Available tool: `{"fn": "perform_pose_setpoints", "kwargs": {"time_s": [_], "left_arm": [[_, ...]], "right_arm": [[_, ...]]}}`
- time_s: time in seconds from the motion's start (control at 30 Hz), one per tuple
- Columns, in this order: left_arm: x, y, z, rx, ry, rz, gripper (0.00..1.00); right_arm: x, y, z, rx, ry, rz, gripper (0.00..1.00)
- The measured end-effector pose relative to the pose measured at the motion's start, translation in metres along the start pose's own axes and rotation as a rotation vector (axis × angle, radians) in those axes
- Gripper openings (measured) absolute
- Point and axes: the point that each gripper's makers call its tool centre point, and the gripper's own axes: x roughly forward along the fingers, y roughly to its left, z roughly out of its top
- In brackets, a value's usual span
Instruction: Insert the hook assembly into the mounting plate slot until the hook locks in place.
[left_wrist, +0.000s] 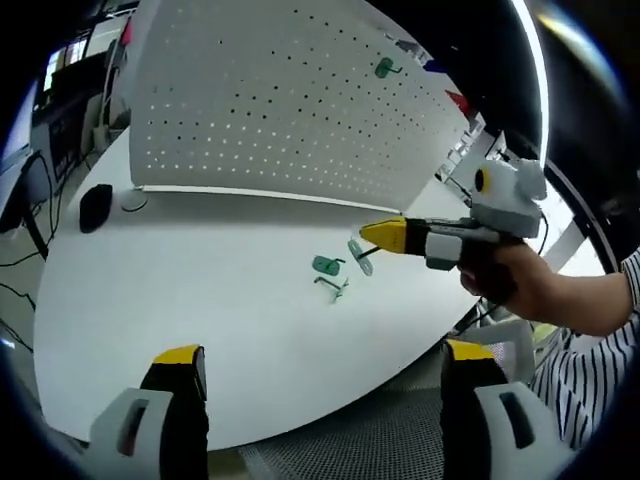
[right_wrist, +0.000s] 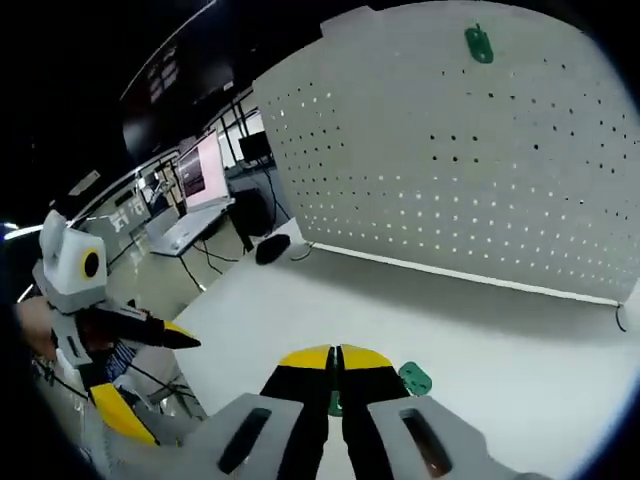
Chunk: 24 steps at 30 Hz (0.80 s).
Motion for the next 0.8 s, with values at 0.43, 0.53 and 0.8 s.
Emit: {"fn": "perform_pose_setpoints", "kwargs": {"time_s": [0.43, 0.53, 0.8], "left_arm": [[0.007, -0.019, 0.039, 0.019, -0.047, -0.027, 0.95], [0.008, -0.026, 0.045, 0.021, -0.057, -0.046, 0.92], [0.005, -0.044, 0.066, -0.003, -0.109, -0.099, 0.85]], "right_arm": [[-0.035, 0.033, 0.055, 0.088, -0.193, 0.07, 0.0], [-0.042, 0.038, 0.06, 0.094, -0.211, 0.079, 0.0], [-0.064, 0.058, 0.08, 0.174, -0.32, 0.119, 0.0]]}}
